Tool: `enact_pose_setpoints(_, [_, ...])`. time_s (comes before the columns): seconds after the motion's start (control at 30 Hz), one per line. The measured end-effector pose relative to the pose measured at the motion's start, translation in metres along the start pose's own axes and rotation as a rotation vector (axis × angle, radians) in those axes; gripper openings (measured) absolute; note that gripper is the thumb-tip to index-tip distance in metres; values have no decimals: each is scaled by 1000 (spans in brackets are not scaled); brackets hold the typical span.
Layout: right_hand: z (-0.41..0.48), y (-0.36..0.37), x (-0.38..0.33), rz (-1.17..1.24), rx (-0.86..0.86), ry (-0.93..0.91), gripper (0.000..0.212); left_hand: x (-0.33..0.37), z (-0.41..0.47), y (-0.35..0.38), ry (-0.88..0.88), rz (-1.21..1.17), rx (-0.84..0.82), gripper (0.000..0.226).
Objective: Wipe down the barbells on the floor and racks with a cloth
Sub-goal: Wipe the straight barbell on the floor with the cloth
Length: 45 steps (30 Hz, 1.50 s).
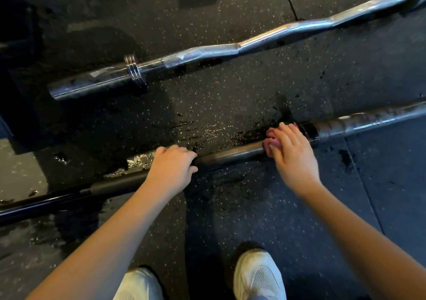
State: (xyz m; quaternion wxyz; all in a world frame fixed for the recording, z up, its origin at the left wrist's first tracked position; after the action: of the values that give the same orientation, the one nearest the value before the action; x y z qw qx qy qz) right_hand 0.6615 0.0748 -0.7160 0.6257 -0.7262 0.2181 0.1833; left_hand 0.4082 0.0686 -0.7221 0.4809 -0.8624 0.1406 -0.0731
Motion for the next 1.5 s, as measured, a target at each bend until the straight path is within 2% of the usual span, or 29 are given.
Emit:
enact_pose_setpoints(0.07, [-1, 9, -14, 43, 93, 63, 38, -1, 0, -1, 1, 36, 6, 35])
enact_pose_setpoints(0.13, [-4, 22, -44, 59, 106, -32, 32, -2, 1, -2, -8, 46, -6, 35])
enact_pose_setpoints(0.2, [-8, 34, -61, 41, 3, -196, 29, -3, 1, -2, -33, 49, -17, 36])
enact_pose_setpoints(0.27, [-4, 29, -51, 2, -84, -277, 37, -1, -1, -2, -60, 73, -12, 38])
enact_pose_setpoints(0.33, [6, 15, -24, -24, -29, -210, 42, 1, -4, -2, -80, 94, 11, 40])
enact_pose_setpoints(0.4, [10, 3, -5, 0, 61, -33, 35, 3, -6, -2, -88, 95, 13, 42])
enact_pose_setpoints(0.47, [6, 9, -14, 12, 88, 101, 30, 2, -5, -2, -90, 79, -8, 41])
enact_pose_setpoints(0.5, [4, 16, -28, 12, 77, 99, 29, 1, -4, -2, -93, 69, -20, 39])
enact_pose_setpoints(0.6, [-4, 47, -72, -33, -92, -115, 33, -1, -4, -2, -90, 48, -38, 39])
enact_pose_setpoints(0.7, [-2, 51, -65, -73, -297, -262, 46, -4, -4, -3, -99, 11, -61, 41])
enact_pose_setpoints(0.73, [2, 43, -52, -85, -297, -233, 51, -5, -4, -3, -105, -1, -67, 42])
enact_pose_setpoints(0.83, [6, 22, -17, -142, -197, 17, 56, -5, -4, -1, -108, -39, -68, 43])
enact_pose_setpoints(0.93, [2, 38, -35, -207, -199, 48, 50, -6, -5, 1, -114, -39, -68, 41])
enact_pose_setpoints(1.03, [0, 72, -59, -307, -395, -88, 53, -7, -8, 2, -157, -61, -75, 40])
enact_pose_setpoints(1.17, [-4, 83, -63, -616, -708, -255, 64, -7, -12, 3, -229, -117, -94, 34])
enact_pose_setpoints(1.27, [4, 69, -71, -626, -884, -231, 67, -7, -12, 6, -249, -153, -109, 32])
enact_pose_setpoints(1.33, [9, 68, -77, -518, -853, -127, 66, -8, -8, 9, -259, -147, -113, 32])
enact_pose_setpoints(1.4, [5, 74, -88, -416, -713, -85, 66, -10, -3, 13, -261, -130, -144, 35])
enact_pose_setpoints(1.5, [-4, 75, -105, -284, -518, -160, 59, -13, 4, 19, -236, -102, -181, 40])
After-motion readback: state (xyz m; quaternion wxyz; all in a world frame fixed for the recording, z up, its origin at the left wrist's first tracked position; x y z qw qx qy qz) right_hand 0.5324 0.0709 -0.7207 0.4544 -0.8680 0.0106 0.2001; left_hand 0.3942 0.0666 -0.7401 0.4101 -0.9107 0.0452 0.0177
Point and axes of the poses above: each hand's wrist, its own z-axis towards the middle knuckle, its own y-axis out of the palm, x = y × z, the point moved 8 cm from there along z, towards the middle knuckle, and after that the axes turned 13 degrees about z, right-handed, at the moved point
